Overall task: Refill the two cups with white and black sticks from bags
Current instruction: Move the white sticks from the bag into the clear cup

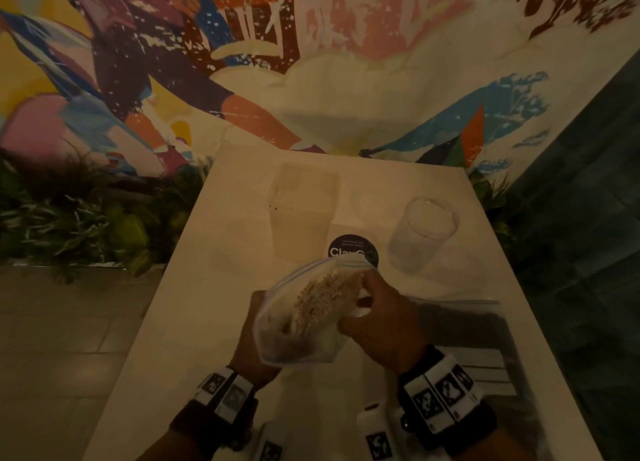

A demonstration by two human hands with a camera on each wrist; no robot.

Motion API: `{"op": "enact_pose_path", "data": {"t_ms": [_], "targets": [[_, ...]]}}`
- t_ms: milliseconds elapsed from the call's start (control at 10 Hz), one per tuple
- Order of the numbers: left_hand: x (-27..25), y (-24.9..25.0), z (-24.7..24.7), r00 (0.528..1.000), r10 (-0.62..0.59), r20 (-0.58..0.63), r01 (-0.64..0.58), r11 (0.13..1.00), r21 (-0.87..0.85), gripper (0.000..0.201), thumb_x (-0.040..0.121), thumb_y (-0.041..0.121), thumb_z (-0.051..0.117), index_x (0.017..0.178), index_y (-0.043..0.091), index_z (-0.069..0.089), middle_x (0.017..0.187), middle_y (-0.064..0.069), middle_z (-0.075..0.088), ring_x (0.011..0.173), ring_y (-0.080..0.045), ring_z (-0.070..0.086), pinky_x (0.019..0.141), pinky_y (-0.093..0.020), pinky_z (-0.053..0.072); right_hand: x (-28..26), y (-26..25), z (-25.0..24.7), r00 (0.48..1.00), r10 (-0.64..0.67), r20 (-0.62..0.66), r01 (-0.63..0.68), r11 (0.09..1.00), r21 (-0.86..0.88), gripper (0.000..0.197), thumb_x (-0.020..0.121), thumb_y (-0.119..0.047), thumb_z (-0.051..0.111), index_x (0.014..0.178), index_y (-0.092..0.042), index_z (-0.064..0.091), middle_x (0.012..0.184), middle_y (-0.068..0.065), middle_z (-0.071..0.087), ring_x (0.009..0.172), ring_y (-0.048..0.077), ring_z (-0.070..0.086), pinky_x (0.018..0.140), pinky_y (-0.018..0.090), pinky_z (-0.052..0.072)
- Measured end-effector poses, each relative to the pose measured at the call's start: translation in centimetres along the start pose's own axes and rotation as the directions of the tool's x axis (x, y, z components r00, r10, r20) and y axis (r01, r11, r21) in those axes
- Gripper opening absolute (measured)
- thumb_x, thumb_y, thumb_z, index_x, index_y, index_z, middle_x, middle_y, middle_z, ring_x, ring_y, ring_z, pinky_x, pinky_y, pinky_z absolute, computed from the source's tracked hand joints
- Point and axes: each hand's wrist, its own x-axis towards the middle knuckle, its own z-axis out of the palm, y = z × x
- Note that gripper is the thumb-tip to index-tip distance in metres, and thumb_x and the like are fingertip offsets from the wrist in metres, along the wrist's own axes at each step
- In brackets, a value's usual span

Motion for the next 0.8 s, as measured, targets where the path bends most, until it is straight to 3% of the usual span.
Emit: {"op": "enact_pose_path", "data": {"t_ms": [100, 200, 300, 400, 500, 600, 700, 800], "targets": [[-1.2, 4.2, 0.6, 0.997, -0.045, 0.063, 0.039, 0.995, 0.095, 0.092, 0.054, 0.013, 0.080, 0.133, 0.012, 0.034, 0.129, -0.002, 0.048, 0.126, -0.028, 0.044, 0.089, -0.018, 0.040, 0.7, 0.5, 0.6, 0.998, 0.004, 0.070, -0.027, 0.943, 0.331, 0.083, 0.066, -0.021, 0.080, 0.136, -0.037, 0.037, 0.114, -0.016, 0.060, 0.102, 0.013, 0.060, 0.084, 0.042, 0.055], [-0.3, 3.9, -2.1, 0.941, 0.060, 0.333, -0.098, 0.990, 0.098, 0.093, 0.051, 0.016, 0.063, 0.134, 0.036, 0.027, 0.137, 0.006, 0.045, 0.134, -0.016, 0.038, 0.100, -0.021, 0.042, 0.9, 1.1, 0.6, 0.996, -0.091, 0.013, 0.088, 0.984, 0.155, 0.073, 0.073, -0.021, 0.078, 0.136, -0.029, 0.043, 0.119, -0.013, 0.057, 0.101, 0.009, 0.057, 0.085, 0.036, 0.054], [-0.1, 4.4, -4.2, 0.924, 0.096, 0.371, -0.174, 0.967, 0.184, 0.075, 0.068, 0.030, 0.061, 0.135, 0.054, 0.034, 0.142, 0.027, 0.039, 0.134, 0.004, 0.033, 0.112, -0.023, 0.029, 0.6, 2.1, 1.1, 0.971, -0.231, -0.060, 0.226, 0.971, -0.079, 0.058, 0.078, -0.019, 0.069, 0.132, -0.021, 0.050, 0.125, -0.001, 0.050, 0.110, 0.015, 0.052, 0.092, 0.032, 0.050], [-0.3, 4.7, -3.5, 0.953, 0.254, 0.168, -0.284, 0.940, 0.191, 0.048, 0.078, 0.054, 0.063, 0.122, 0.036, 0.060, 0.123, 0.020, 0.062, 0.117, -0.002, 0.056, 0.096, -0.017, 0.046, 0.0, 2.0, 2.6, 0.914, -0.382, -0.141, 0.364, 0.921, -0.138, 0.057, 0.075, -0.021, 0.060, 0.132, -0.019, 0.050, 0.127, 0.001, 0.048, 0.117, 0.015, 0.049, 0.095, 0.017, 0.045], [-0.6, 4.3, -2.2, 0.960, 0.274, -0.059, -0.271, 0.961, 0.056, 0.030, 0.074, 0.045, 0.072, 0.097, 0.026, 0.075, 0.100, 0.001, 0.074, 0.096, -0.018, 0.069, 0.080, -0.027, 0.056, -0.7, 1.6, 4.2, 0.925, -0.341, -0.168, 0.359, 0.929, 0.090, 0.066, 0.076, -0.026, 0.059, 0.139, -0.023, 0.038, 0.135, -0.008, 0.044, 0.120, 0.002, 0.046, 0.096, 0.015, 0.044], [-0.7, 3.5, -2.0, 0.989, 0.074, -0.132, -0.110, 0.949, -0.295, 0.020, 0.072, 0.029, 0.077, 0.086, 0.014, 0.077, 0.101, -0.011, 0.073, 0.098, -0.029, 0.068, 0.077, -0.037, 0.059, -0.7, 1.6, 4.7, 0.960, -0.218, -0.177, 0.266, 0.905, 0.333, 0.080, 0.073, -0.024, 0.065, 0.142, -0.032, 0.025, 0.134, -0.024, 0.040, 0.111, -0.004, 0.051, 0.088, 0.022, 0.051], [-0.9, 2.9, -2.1, 0.992, 0.055, -0.110, -0.092, 0.926, -0.366, 0.057, 0.046, 0.051, 0.088, 0.081, 0.007, 0.074, 0.105, -0.013, 0.072, 0.099, -0.030, 0.067, 0.074, -0.032, 0.058, -0.2, 1.9, 4.4, 0.969, -0.186, -0.160, 0.236, 0.883, 0.405, 0.091, 0.069, -0.022, 0.067, 0.144, -0.034, 0.016, 0.131, -0.029, 0.040, 0.109, -0.003, 0.055, 0.085, 0.022, 0.053], [-0.9, 3.4, -1.8, 0.985, 0.156, -0.078, -0.169, 0.960, -0.221, 0.050, 0.050, 0.047, 0.085, 0.092, 0.022, 0.073, 0.102, -0.001, 0.072, 0.097, -0.022, 0.068, 0.078, -0.029, 0.057, 0.3, 1.7, 4.2, 0.975, -0.195, -0.108, 0.222, 0.882, 0.416, 0.088, 0.068, -0.022, 0.064, 0.141, -0.040, 0.017, 0.130, -0.024, 0.045, 0.110, 0.002, 0.055, 0.086, 0.025, 0.053]]}}
